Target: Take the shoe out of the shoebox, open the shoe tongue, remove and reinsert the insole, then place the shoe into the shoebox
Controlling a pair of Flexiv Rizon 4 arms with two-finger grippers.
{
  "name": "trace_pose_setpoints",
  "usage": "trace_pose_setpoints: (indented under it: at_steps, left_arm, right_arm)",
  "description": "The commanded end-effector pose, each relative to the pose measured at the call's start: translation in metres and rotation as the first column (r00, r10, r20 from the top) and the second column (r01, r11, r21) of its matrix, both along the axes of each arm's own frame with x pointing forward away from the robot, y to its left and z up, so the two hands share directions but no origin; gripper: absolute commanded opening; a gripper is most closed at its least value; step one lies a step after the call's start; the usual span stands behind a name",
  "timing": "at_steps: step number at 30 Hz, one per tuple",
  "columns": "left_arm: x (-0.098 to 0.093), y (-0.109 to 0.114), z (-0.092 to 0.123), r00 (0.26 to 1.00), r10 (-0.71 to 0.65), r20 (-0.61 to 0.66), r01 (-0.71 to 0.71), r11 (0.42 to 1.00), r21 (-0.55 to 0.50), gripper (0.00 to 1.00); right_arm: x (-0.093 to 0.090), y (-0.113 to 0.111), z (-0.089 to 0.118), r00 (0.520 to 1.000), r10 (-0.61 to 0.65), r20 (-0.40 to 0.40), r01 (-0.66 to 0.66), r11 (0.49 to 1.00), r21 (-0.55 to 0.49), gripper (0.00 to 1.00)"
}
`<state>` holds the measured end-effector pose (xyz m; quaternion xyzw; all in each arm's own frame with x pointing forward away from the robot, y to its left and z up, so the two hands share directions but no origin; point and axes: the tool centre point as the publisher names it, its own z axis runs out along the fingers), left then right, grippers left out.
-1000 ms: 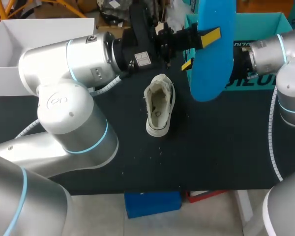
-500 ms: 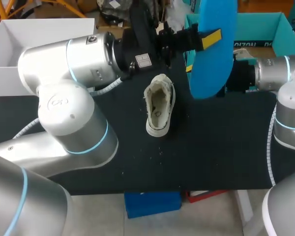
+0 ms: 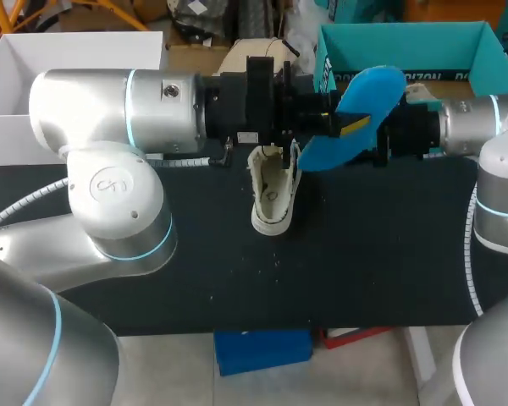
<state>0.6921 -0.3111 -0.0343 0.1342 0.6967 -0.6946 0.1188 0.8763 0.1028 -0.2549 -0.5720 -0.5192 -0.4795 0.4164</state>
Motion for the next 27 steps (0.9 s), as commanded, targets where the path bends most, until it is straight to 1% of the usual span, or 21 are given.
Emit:
trace_pose_setpoints:
  at_steps: [1, 16, 18, 19, 20, 21, 22, 23, 25, 26, 27]
  left_arm:
    - [0.006, 0.017, -0.001, 0.998, -0.046, 0.051, 0.04, 0.994, 0.102, 0.0]
    - [0.006, 0.017, -0.001, 0.998, -0.046, 0.051, 0.04, 0.994, 0.102, 0.0]
    - [-0.007, 0.012, -0.01, 0.978, -0.055, 0.203, 0.028, 0.991, 0.134, 0.0]
    - [-0.013, 0.013, -0.017, 0.963, -0.068, 0.259, 0.041, 0.993, 0.107, 0.0]
    - [-0.014, 0.015, -0.026, 0.948, -0.061, 0.313, 0.014, 0.989, 0.15, 0.0]
    - [-0.017, 0.016, -0.033, 0.931, -0.064, 0.36, 0.017, 0.991, 0.132, 0.0]
    - [-0.016, 0.021, -0.039, 0.92, -0.069, 0.386, 0.04, 0.996, 0.082, 0.0]
    - [-0.017, 0.022, -0.046, 0.9, -0.061, 0.432, -0.001, 0.99, 0.141, 0.0]
    - [-0.016, 0.026, -0.055, 0.882, -0.063, 0.467, 0.009, 0.993, 0.117, 0.0]
    - [-0.014, 0.028, -0.059, 0.863, -0.068, 0.501, 0.004, 0.992, 0.127, 0.0]
    - [-0.014, 0.029, -0.062, 0.858, -0.06, 0.51, 0.008, 0.995, 0.104, 0.0]
  right_arm:
    - [0.0, 0.001, -0.001, 1.0, -0.002, 0.0, 0.002, 1.0, -0.001, 1.0]
    - [0.0, 0.001, -0.001, 1.0, -0.002, 0.0, 0.002, 1.0, -0.001, 1.0]
    - [0.0, 0.001, -0.001, 1.0, -0.002, 0.0, 0.002, 1.0, -0.001, 1.0]
    - [0.0, 0.001, -0.001, 1.0, -0.002, 0.0, 0.002, 1.0, -0.001, 1.0]
    - [0.0, 0.001, -0.001, 1.0, -0.002, 0.0, 0.002, 1.0, -0.001, 1.0]
    - [0.0, 0.001, -0.001, 1.0, -0.002, 0.0, 0.002, 1.0, -0.001, 1.0]
    - [0.0, 0.001, -0.001, 1.0, -0.002, 0.0, 0.002, 1.0, -0.001, 1.0]
    - [0.0, 0.001, -0.001, 1.0, -0.002, 0.0, 0.002, 1.0, -0.001, 1.0]
    - [0.0, 0.001, -0.001, 1.0, -0.002, 0.0, 0.002, 1.0, -0.001, 1.0]
    - [0.0, 0.001, -0.001, 1.0, -0.002, 0.0, 0.002, 1.0, -0.001, 1.0]
    - [0.0, 0.001, -0.001, 1.0, -0.002, 0.0, 0.002, 1.0, -0.001, 1.0]
